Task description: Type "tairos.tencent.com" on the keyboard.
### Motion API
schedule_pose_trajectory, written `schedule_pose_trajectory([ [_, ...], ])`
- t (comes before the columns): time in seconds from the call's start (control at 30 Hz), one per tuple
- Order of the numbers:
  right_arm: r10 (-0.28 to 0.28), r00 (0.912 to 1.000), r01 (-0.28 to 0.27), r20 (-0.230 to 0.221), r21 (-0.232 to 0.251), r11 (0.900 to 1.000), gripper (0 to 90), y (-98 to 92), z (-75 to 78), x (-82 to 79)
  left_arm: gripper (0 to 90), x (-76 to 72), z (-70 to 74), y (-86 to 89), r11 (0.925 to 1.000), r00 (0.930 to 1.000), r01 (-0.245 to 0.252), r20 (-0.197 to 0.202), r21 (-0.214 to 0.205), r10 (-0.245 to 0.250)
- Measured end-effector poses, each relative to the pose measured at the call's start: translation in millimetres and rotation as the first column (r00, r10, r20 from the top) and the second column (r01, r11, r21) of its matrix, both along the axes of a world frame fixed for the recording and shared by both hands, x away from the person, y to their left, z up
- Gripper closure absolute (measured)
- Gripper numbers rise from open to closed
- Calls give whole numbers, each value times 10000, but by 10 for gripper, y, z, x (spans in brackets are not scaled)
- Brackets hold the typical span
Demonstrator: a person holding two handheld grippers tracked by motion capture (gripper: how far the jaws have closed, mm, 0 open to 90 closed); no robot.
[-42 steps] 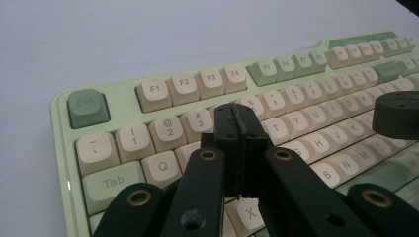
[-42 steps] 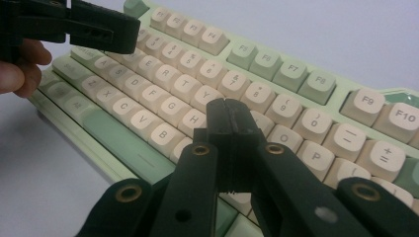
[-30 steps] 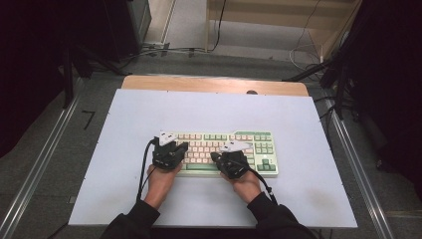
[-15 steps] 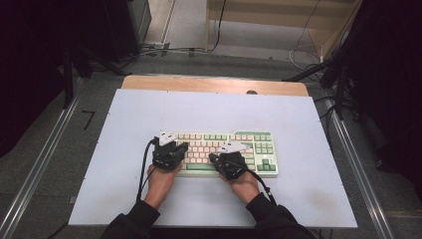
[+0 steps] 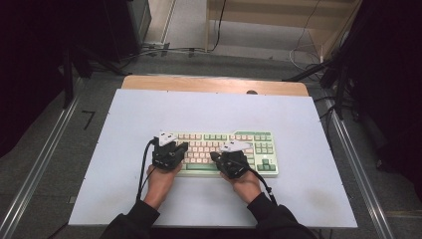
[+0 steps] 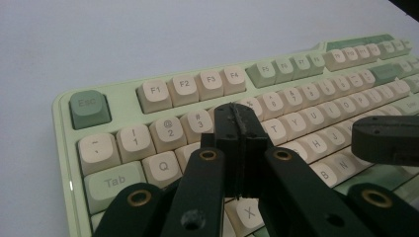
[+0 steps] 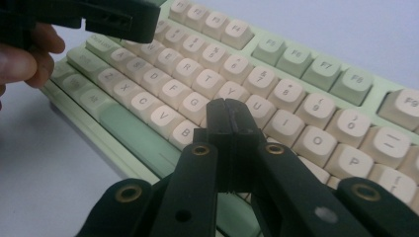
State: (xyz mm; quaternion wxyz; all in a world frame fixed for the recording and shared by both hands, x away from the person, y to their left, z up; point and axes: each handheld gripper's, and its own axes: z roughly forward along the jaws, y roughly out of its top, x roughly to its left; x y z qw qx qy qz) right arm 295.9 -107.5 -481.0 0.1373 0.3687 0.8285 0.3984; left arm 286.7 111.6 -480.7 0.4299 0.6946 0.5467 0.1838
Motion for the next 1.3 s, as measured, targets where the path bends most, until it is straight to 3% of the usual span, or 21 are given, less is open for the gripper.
schedule_pose_trajectory([
  [0.37, -421, 9991, 418, 106, 266, 9988, 874, -131, 90, 46, 900, -30, 5, -10, 10000, 10000, 60, -17, 1, -60],
  [0.67, -582, 9982, 578, 144, 297, 9979, 873, -175, 102, 74, 900, -66, -25, -67, 9995, 9994, 282, -199, -114, -284],
  [1.3, -775, 9970, 772, 94, 281, 9966, 873, -219, 92, 122, 900, -171, -69, -193, 9964, 9956, 849, -415, 84, -845],
])
